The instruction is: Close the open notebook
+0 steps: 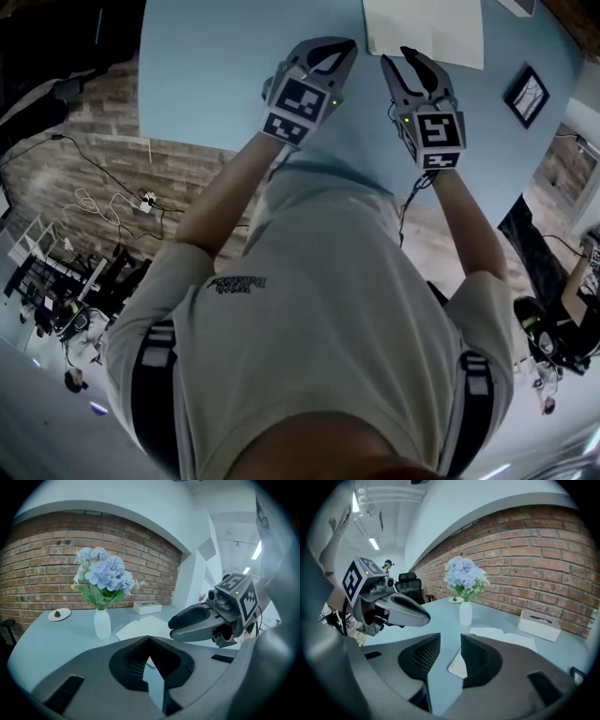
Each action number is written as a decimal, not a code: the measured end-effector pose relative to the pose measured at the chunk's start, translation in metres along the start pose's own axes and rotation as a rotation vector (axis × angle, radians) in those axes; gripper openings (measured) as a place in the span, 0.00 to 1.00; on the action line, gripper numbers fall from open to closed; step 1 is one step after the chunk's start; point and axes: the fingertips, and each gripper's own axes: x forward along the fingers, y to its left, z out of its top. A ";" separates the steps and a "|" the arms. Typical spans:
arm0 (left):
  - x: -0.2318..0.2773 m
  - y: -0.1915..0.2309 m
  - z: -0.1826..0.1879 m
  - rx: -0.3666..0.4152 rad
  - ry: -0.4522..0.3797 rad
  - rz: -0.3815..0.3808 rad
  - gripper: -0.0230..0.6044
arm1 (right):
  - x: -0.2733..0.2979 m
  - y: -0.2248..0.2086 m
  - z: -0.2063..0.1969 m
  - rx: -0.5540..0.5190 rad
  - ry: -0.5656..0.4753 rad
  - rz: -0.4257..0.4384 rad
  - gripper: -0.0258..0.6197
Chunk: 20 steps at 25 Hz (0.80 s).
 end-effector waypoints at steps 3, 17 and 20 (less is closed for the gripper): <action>0.015 0.005 -0.018 0.000 0.054 -0.021 0.06 | 0.021 0.004 -0.022 -0.023 0.046 0.017 0.26; 0.047 0.011 -0.087 -0.041 0.158 -0.063 0.06 | 0.081 0.010 -0.107 -0.070 0.280 0.000 0.25; 0.045 0.008 -0.094 -0.045 0.165 -0.061 0.06 | 0.080 0.007 -0.107 -0.034 0.253 0.002 0.20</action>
